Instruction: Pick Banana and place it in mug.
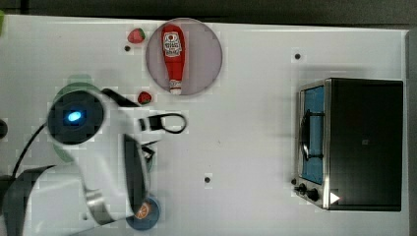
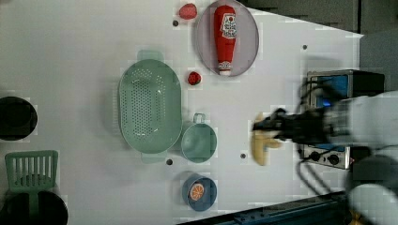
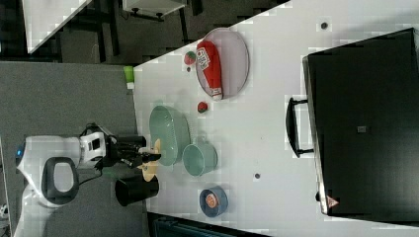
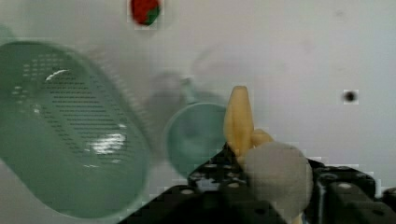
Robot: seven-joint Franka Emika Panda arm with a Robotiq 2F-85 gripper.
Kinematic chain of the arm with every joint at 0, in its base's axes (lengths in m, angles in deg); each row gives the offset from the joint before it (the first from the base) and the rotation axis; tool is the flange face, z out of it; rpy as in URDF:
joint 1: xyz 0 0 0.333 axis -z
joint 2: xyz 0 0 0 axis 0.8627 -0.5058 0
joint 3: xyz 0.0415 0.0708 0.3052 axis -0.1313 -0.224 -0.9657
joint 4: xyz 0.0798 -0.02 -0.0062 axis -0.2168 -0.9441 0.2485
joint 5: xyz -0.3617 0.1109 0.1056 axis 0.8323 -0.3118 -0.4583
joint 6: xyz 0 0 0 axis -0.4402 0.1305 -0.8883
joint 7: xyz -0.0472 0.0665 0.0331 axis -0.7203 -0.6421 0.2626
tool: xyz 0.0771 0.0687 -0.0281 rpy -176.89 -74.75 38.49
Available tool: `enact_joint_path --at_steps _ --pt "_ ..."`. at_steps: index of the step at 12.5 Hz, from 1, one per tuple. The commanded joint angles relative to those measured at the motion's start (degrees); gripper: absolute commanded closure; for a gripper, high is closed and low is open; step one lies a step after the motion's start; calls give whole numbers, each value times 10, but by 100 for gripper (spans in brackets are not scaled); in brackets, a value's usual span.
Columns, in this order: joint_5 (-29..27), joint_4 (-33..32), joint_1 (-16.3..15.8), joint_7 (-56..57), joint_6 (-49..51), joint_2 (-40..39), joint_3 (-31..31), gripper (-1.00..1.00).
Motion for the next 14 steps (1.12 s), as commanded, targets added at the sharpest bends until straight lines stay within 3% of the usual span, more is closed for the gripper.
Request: enact_joint_path --at_steps 1,5,8,13,14 --pt "0 -41 3 -106 -85 -18 -31 28" --pt "1 -106 2 -147 -231 -74 -53 28" --pt "6 -111 2 -164 -274 -118 -53 20" --pt "8 -111 2 -164 -294 -140 -53 -90" --pt "8 -110 2 -164 -294 -139 -53 -100"
